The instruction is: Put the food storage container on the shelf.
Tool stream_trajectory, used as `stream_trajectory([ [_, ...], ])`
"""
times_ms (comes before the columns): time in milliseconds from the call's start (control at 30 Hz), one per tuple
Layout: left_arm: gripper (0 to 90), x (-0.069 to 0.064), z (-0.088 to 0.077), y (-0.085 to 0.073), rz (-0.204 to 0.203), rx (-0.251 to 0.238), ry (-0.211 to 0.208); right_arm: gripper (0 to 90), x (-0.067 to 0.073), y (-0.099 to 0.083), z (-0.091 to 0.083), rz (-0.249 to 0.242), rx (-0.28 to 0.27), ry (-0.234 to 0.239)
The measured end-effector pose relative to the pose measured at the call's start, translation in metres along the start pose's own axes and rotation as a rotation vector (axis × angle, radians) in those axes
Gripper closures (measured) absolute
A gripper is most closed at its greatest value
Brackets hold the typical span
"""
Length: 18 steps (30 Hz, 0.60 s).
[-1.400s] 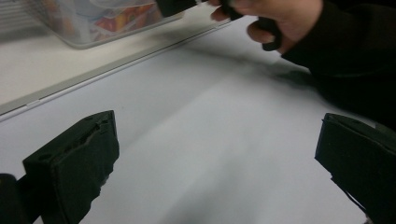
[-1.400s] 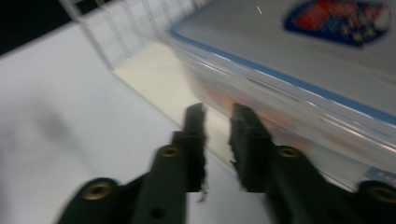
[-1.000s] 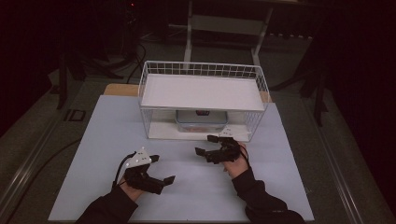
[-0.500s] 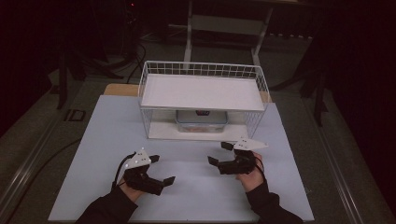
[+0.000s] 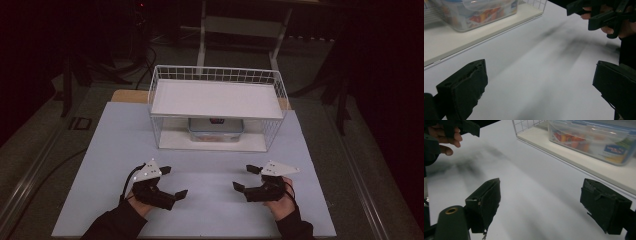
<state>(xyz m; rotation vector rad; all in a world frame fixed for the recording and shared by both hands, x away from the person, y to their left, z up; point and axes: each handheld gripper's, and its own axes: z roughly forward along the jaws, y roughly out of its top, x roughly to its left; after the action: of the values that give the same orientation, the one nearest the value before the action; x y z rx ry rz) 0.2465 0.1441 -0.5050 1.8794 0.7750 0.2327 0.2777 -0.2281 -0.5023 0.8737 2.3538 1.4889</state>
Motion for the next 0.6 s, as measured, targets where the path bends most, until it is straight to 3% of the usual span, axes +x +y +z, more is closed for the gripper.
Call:
stream_trajectory([
  [300,0.0,-0.002,0.001,-0.001,0.012,0.004,-0.006,16.5,-0.005,-0.014,-0.019,0.019,0.004,-0.017],
  [600,0.0,-0.003,0.002,-0.001,0.017,0.002,-0.011,16.9,-0.01,-0.019,-0.019,0.027,0.018,-0.027],
])
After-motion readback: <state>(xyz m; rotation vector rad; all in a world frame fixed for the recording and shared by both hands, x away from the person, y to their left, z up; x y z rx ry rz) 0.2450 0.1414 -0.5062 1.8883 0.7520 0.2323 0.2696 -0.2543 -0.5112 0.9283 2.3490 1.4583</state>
